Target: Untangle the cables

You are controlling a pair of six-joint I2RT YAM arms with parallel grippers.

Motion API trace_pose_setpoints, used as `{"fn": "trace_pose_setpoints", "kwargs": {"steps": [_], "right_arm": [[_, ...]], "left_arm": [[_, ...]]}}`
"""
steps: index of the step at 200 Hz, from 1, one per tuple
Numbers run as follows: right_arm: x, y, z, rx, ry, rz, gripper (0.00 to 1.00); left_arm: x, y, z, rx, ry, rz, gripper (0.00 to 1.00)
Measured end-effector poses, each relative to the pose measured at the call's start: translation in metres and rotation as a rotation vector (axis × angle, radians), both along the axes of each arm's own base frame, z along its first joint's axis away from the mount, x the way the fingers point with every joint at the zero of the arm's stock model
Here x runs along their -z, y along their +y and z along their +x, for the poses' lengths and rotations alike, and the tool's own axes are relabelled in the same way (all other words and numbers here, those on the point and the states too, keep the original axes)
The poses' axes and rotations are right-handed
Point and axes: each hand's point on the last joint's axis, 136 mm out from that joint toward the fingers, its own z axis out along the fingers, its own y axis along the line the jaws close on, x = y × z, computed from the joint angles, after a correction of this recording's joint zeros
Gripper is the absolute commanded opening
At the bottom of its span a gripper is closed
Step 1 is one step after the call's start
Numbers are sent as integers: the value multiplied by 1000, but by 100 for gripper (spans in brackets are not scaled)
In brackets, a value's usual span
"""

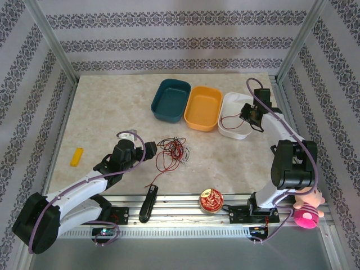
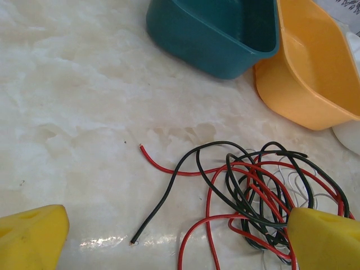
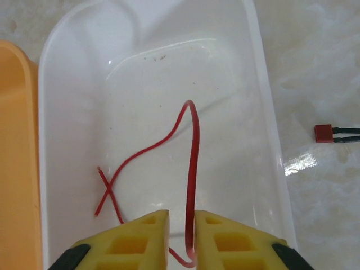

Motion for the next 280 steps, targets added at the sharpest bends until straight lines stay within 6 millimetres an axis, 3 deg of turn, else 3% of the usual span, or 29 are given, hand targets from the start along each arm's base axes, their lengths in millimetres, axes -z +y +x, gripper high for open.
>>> {"fn": "trace_pose_setpoints", "kwargs": {"steps": [140,166,195,238,256,280], "right_arm": [[1,-3,-2,-15,32,-37,23],[0,6,-4,-45,38,-49,23],[-17,41,-12,-130,13,-61,23],[-65,127,-41,-329,-115,-39,25],[-67,160,-56,-396,-119,-16,27],[-51,197,-75,-466,-62,9,28]], "left_arm": [[4,0,0,-1,12,3,100],[4,-1,-1,6,14,-1,100],[0,-5,0,18,11,-11,99],[9,-8,0,31,42,-3,100],[17,-10,0,39,71,5,99],[25,-15,2,49,106,9,100]]}}
